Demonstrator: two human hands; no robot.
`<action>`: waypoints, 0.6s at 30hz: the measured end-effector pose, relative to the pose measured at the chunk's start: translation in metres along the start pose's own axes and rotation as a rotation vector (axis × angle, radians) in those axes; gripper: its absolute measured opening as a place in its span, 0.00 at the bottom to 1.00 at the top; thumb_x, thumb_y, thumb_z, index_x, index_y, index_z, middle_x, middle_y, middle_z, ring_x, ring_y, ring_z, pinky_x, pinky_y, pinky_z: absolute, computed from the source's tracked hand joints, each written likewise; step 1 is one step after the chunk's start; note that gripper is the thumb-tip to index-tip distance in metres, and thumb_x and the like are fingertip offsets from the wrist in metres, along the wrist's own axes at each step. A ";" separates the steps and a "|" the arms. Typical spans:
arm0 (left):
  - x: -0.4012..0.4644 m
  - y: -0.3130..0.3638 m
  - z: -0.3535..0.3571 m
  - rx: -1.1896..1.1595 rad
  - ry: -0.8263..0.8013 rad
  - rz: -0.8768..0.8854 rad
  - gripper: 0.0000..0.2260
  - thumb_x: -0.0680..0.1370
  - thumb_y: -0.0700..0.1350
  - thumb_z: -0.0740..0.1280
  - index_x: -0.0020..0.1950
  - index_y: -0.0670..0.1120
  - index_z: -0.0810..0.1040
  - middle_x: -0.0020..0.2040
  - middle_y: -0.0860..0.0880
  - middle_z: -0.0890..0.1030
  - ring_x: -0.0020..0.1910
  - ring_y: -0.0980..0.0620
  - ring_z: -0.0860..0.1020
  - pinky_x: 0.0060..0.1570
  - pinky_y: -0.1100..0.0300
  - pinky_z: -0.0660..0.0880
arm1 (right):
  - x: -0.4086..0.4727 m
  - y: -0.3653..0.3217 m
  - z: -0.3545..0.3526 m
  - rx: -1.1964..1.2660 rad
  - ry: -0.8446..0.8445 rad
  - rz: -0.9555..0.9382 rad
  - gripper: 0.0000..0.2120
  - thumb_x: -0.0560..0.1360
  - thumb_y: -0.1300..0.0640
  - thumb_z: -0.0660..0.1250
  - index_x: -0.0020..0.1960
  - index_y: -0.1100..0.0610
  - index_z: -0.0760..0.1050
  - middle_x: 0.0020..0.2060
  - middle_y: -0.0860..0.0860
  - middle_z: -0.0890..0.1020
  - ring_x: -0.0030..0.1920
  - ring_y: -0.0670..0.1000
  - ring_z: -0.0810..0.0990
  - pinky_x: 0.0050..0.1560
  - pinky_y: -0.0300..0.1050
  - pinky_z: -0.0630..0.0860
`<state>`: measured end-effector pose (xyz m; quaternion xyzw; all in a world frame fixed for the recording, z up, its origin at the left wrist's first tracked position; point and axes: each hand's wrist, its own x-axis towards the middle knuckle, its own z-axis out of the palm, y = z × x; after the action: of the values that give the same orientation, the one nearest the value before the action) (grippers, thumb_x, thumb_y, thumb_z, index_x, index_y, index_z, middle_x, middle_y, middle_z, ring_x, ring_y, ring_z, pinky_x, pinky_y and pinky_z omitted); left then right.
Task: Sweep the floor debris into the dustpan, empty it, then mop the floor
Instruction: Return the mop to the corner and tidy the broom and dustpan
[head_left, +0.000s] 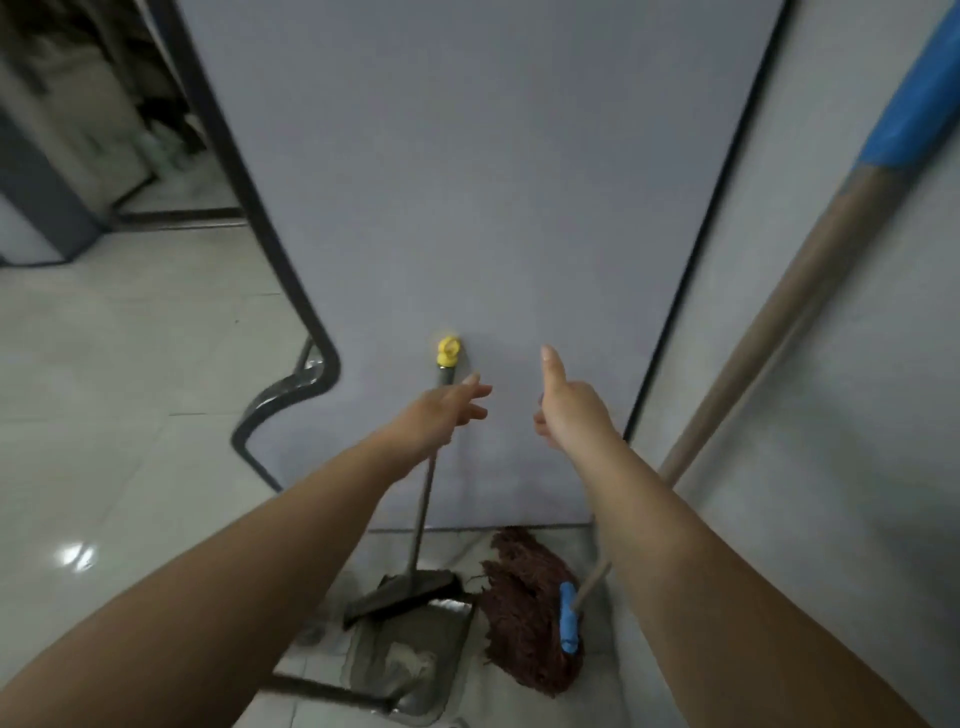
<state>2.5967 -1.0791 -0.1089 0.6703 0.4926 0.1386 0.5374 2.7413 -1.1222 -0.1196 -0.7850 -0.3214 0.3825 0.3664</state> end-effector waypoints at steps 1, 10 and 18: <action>-0.013 -0.010 -0.016 -0.020 0.058 -0.031 0.19 0.82 0.55 0.51 0.65 0.49 0.73 0.60 0.45 0.78 0.58 0.51 0.72 0.56 0.56 0.67 | -0.002 -0.006 0.021 0.005 -0.046 -0.023 0.27 0.77 0.33 0.45 0.37 0.53 0.68 0.44 0.57 0.76 0.54 0.60 0.79 0.59 0.53 0.75; -0.133 -0.123 -0.149 0.611 0.339 -0.072 0.20 0.81 0.58 0.50 0.54 0.51 0.79 0.45 0.55 0.79 0.50 0.52 0.77 0.47 0.61 0.67 | -0.071 -0.041 0.174 -0.303 -0.282 -0.255 0.36 0.78 0.35 0.44 0.56 0.64 0.76 0.54 0.60 0.80 0.55 0.59 0.77 0.46 0.45 0.67; -0.173 -0.217 -0.226 0.933 0.239 0.066 0.20 0.81 0.56 0.49 0.40 0.47 0.71 0.32 0.50 0.71 0.39 0.47 0.72 0.34 0.56 0.63 | -0.129 -0.049 0.273 -0.592 -0.157 -0.362 0.30 0.79 0.37 0.43 0.44 0.59 0.73 0.34 0.50 0.73 0.40 0.54 0.71 0.35 0.43 0.62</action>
<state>2.2411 -1.1011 -0.1487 0.8345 0.5390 -0.0042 0.1140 2.4372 -1.1075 -0.1522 -0.7557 -0.5792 0.2609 0.1592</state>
